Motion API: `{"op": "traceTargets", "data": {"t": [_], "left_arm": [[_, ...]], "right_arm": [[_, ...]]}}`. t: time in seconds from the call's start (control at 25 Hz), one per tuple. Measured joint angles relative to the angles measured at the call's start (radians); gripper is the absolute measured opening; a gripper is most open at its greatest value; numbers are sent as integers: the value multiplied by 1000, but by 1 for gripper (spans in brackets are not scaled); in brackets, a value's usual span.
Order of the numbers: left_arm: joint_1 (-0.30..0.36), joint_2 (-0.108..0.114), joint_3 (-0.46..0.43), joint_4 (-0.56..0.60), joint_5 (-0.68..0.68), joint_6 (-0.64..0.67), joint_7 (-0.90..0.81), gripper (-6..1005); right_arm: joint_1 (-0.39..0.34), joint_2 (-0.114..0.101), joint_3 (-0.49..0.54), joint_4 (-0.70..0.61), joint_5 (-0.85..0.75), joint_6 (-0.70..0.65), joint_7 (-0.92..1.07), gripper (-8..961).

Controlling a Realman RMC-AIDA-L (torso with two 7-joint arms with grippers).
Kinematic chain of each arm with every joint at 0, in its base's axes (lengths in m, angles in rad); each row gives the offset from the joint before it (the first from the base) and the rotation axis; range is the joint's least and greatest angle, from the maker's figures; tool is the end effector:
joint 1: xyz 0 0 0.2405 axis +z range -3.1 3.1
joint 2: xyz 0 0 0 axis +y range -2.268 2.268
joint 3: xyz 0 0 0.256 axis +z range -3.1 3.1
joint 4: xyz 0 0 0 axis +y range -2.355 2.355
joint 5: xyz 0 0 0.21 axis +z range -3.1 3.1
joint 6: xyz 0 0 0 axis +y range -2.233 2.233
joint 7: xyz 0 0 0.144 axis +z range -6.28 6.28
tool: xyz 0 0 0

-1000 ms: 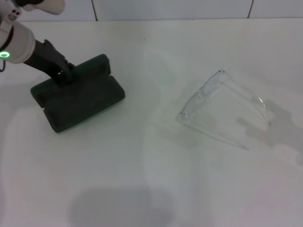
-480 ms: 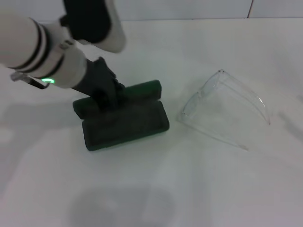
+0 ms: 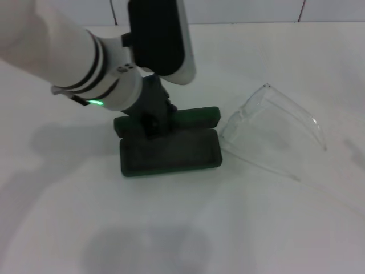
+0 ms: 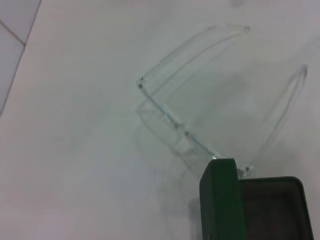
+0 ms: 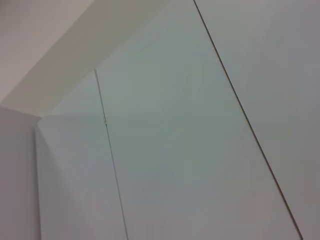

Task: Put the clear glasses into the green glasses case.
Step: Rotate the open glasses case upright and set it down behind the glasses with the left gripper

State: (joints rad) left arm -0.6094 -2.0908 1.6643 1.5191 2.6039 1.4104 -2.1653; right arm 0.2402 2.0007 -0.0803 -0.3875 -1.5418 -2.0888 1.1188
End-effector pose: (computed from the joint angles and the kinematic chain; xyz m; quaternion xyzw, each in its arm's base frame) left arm -0.1142 0.3463 -0.0345 -0.9663 0.0419 0.1934 0.1645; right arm 0.3259 0.2128 0.1223 -0.6996 0.1376 0.5840 0.3881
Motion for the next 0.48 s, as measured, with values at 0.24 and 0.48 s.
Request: {"op": "traceTargets", "data": {"t": [0.24, 0.48], "left_arm": [[-46, -2, 38, -59, 0, -54, 5, 205], [-56, -2, 56, -84, 0, -115, 6, 206]], "right_arm": [[-2, 0, -1, 4, -4, -2, -7, 796], [-2, -2, 3, 22, -4, -1, -26, 796]]}}
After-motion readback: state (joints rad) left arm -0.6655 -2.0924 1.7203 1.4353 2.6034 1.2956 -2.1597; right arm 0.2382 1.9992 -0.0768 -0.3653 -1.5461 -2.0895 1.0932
